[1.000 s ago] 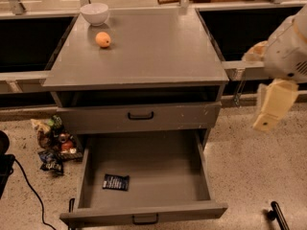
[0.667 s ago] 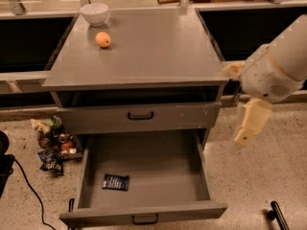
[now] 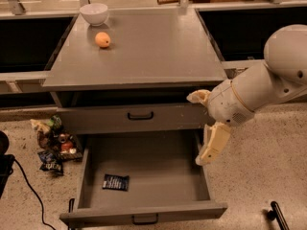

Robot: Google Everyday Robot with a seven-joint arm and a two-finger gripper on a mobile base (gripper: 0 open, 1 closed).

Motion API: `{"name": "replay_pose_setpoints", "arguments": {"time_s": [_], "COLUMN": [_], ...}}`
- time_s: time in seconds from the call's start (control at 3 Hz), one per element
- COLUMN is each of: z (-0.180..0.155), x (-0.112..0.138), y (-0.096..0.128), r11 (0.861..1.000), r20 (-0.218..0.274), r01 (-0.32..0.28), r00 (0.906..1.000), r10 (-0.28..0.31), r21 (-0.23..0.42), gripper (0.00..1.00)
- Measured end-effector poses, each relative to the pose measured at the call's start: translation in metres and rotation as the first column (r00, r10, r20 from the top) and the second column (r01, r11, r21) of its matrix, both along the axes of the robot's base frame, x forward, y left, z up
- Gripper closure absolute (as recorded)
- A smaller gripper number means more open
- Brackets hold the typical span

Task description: Pick rxbar blueberry from middle drawer and place on counter

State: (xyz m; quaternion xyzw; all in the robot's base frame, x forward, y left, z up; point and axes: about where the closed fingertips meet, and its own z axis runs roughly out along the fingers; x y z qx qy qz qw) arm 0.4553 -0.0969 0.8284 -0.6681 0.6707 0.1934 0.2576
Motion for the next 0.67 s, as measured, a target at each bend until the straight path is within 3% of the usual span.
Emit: {"name": "replay_pose_setpoints", "arguments": {"time_s": [0.33,0.67], "z": [0.0,-0.032], "x": [0.0,0.008], "y": [0.0,0.007], "r11": [1.0,0.999], "r20": [0.0,0.014], "r01": [0.0,-0.011], "r00": [1.0,0.9998], "r10": [0.0,0.011], "r21": [0.0,0.036], "gripper": [0.0,0.0]}}
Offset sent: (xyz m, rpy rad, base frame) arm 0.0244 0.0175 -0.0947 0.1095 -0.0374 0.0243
